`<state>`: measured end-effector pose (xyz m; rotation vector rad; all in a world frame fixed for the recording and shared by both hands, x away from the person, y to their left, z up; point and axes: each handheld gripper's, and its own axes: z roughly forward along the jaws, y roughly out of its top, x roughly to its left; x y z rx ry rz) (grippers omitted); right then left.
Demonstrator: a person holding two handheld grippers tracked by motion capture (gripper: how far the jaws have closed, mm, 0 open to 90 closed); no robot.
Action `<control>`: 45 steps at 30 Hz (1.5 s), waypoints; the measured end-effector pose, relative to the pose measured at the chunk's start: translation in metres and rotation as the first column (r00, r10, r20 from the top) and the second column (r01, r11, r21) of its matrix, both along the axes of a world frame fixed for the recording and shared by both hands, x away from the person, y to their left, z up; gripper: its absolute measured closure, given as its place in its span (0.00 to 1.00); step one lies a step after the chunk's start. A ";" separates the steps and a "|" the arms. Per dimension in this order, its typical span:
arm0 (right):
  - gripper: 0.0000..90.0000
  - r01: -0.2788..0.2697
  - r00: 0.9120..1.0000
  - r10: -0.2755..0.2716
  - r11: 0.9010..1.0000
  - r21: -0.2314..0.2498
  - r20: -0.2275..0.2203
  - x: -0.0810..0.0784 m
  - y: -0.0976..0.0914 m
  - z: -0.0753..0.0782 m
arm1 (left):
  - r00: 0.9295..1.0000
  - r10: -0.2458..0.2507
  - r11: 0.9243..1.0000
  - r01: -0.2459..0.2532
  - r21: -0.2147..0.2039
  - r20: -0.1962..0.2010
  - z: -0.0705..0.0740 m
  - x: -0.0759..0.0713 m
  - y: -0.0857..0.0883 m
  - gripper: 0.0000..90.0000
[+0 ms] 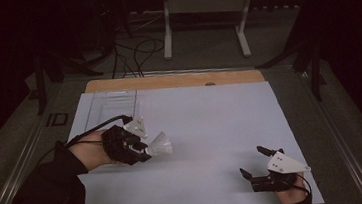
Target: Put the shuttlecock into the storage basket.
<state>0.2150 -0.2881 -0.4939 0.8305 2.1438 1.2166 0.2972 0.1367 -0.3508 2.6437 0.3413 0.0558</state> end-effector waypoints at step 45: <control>0.10 -0.002 1.000 0.002 1.000 0.000 0.000 0.000 0.001 0.000 | 0.979 0.203 0.977 -0.205 -0.056 -0.034 0.023 0.021 0.046 0.73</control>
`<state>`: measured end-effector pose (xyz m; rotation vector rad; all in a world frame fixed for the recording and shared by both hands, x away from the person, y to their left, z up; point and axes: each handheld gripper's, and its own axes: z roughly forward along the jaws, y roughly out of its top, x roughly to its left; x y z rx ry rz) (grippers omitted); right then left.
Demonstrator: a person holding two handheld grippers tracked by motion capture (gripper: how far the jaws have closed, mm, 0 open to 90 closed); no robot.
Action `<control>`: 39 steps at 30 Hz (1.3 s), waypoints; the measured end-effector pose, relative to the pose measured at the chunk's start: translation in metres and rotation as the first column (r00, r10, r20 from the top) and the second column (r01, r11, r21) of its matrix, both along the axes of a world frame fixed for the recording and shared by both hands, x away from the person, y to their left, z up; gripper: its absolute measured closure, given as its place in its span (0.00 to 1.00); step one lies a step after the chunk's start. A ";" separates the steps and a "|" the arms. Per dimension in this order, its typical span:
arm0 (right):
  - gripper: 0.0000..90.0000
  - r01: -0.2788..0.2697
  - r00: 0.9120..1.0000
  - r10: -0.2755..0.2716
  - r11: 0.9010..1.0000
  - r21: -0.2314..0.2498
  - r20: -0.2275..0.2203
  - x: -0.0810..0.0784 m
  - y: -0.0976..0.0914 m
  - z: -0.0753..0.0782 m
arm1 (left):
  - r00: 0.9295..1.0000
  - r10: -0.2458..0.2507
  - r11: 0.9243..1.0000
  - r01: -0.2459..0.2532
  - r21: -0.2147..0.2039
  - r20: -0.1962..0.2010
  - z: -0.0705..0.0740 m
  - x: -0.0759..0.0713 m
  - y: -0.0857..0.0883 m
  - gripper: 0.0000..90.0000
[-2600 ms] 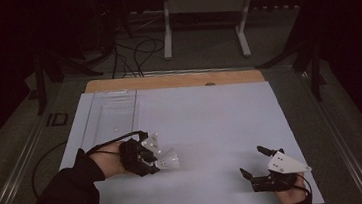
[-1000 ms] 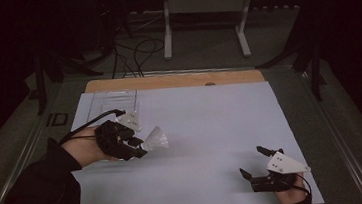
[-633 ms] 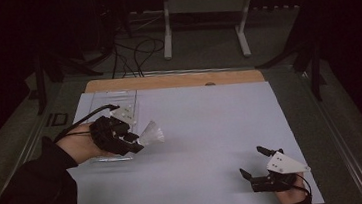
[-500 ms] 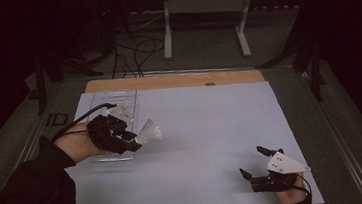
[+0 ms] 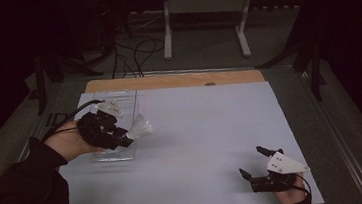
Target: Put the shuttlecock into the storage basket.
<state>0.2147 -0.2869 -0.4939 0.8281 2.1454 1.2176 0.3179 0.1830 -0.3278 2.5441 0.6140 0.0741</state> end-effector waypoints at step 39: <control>0.10 0.002 1.000 -0.002 1.000 -0.003 -0.009 0.000 0.001 0.000 | 0.881 0.471 0.882 -0.472 0.000 -0.037 0.001 0.020 0.078 0.73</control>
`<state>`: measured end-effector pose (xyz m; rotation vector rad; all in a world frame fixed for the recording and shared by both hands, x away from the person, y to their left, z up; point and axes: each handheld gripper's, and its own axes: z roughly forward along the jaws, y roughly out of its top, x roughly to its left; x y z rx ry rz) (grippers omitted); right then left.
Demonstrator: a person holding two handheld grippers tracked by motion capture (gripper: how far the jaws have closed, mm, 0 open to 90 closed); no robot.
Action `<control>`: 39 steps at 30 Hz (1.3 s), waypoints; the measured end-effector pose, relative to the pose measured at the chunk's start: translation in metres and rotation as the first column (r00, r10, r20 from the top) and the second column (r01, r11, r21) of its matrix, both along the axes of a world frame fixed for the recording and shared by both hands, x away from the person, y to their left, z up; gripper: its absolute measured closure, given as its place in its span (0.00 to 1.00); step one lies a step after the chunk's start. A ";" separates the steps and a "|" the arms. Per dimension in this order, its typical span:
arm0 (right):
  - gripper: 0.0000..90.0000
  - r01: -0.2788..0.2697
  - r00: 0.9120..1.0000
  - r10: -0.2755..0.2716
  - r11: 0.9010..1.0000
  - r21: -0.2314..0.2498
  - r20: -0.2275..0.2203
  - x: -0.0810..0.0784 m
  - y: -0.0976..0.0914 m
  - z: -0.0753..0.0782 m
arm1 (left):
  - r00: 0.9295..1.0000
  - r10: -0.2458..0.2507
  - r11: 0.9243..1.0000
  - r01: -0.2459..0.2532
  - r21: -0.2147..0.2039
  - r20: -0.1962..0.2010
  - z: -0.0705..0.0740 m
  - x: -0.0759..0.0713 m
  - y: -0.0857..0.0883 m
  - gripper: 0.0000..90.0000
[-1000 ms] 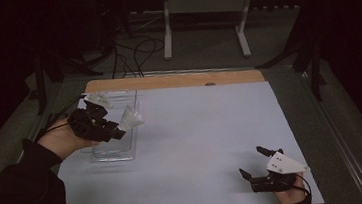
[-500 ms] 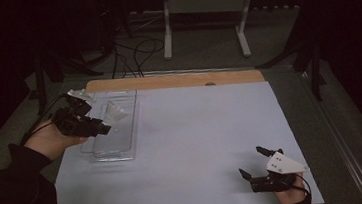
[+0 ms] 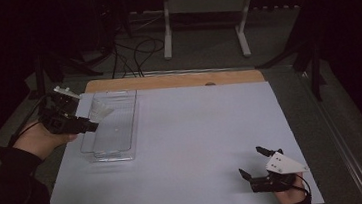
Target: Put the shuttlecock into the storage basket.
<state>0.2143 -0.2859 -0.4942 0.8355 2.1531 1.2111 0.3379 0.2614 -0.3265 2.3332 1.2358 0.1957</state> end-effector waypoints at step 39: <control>0.10 -0.006 1.000 0.006 1.000 -0.005 -0.010 0.001 0.001 -0.001 | 0.992 -0.123 0.992 0.123 -0.008 0.017 -0.033 0.003 0.027 0.73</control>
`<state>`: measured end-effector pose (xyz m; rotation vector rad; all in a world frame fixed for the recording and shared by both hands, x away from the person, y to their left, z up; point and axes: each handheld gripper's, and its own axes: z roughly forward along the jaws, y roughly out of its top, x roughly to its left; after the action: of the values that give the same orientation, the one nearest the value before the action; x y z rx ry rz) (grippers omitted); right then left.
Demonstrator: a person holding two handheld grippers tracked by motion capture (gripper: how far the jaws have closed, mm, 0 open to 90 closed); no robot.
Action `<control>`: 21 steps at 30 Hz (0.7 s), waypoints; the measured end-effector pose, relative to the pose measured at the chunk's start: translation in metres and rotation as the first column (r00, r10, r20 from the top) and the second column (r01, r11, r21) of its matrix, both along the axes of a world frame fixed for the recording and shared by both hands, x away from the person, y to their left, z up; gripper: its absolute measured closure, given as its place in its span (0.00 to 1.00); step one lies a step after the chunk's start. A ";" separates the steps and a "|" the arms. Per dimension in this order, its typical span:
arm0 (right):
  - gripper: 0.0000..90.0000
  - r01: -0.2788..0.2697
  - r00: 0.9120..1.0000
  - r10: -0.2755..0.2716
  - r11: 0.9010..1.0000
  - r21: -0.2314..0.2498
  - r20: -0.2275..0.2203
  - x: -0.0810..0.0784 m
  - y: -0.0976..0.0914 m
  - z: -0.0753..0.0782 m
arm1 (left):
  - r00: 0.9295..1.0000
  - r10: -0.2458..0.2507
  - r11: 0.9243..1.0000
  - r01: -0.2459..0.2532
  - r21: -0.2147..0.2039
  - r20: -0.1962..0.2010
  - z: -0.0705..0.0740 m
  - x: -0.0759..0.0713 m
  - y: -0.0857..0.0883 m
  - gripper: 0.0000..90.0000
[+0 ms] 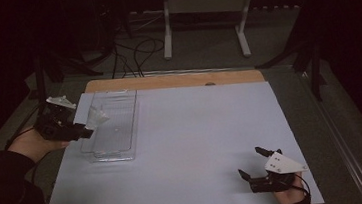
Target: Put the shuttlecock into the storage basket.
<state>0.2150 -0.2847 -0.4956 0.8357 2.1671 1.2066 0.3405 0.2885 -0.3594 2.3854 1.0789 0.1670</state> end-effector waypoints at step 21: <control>0.10 0.000 1.000 0.000 1.000 -0.004 -0.001 0.000 0.000 0.000 | 0.999 0.007 1.000 -0.007 0.010 -0.035 -0.039 0.009 0.009 0.73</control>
<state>0.2153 -0.2848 -0.4959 0.8350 2.1694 1.2023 0.3494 0.2977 -0.3984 2.4019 1.1048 0.1342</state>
